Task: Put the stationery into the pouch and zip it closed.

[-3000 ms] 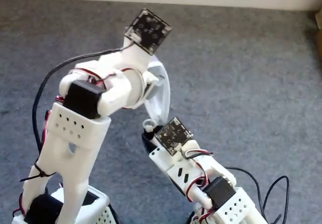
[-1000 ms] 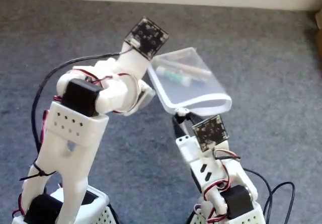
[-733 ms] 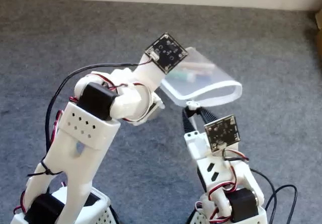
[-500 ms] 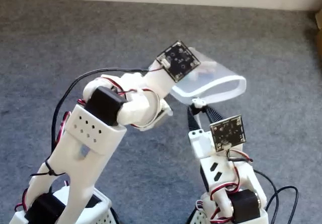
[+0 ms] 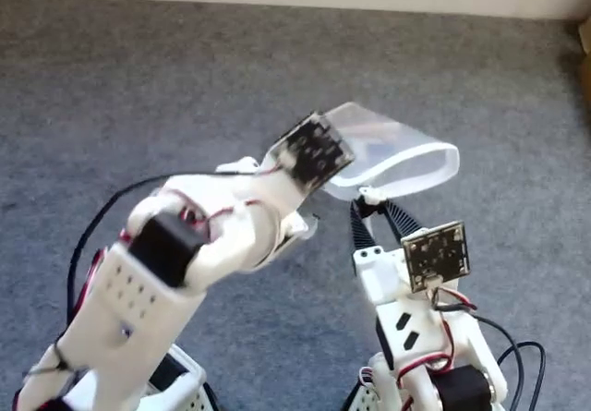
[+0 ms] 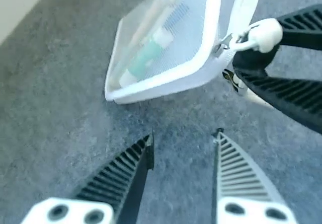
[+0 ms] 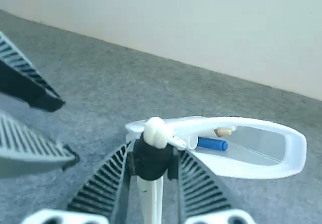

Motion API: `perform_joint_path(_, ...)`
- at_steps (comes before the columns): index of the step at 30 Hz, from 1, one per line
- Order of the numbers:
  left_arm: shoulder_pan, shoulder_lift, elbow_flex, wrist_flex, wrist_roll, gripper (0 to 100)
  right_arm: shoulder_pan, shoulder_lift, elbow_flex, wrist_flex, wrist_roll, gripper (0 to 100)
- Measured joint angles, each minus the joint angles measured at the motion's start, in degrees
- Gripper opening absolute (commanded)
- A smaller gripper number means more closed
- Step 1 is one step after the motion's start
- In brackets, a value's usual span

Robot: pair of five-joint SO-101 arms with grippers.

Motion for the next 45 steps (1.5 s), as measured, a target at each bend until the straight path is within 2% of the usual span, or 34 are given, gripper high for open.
perform_joint_path(4, 0.3, -7.8, 9.3, -7.3, 0.3, 23, -0.1, 0.0, -2.6, 0.0, -0.1, 0.5)
perform_joint_path(8, 0.1, -11.9, 13.9, -11.0, 0.3, 24, -1.4, 0.0, -3.8, 0.1, -0.2, 0.5)
perform_joint_path(12, 0.2, -12.7, 16.2, -13.1, 0.3, 24, -4.5, -0.1, -3.9, 0.4, -0.2, 0.5)
perform_joint_path(19, 0.2, -12.7, 20.6, -18.5, 0.3, 24, -4.7, -0.1, -3.9, 1.0, -0.2, 0.5)
perform_joint_path(27, 0.2, -12.7, 25.3, -26.1, 0.3, 24, -4.9, -0.1, -9.7, 8.5, -0.2, 0.5)
perform_joint_path(32, 0.3, -12.7, 26.1, -28.0, 0.3, 24, -5.4, -0.6, -10.5, 9.3, -0.2, 0.5)
perform_joint_path(39, 0.6, -12.9, 29.0, -31.2, 0.3, 24, -11.6, -0.7, -10.5, 12.1, -0.2, 0.5)
perform_joint_path(45, 4.0, -12.9, 29.4, -31.4, -2.0, 24, -12.4, -0.8, -10.9, 13.6, -0.2, 0.5)
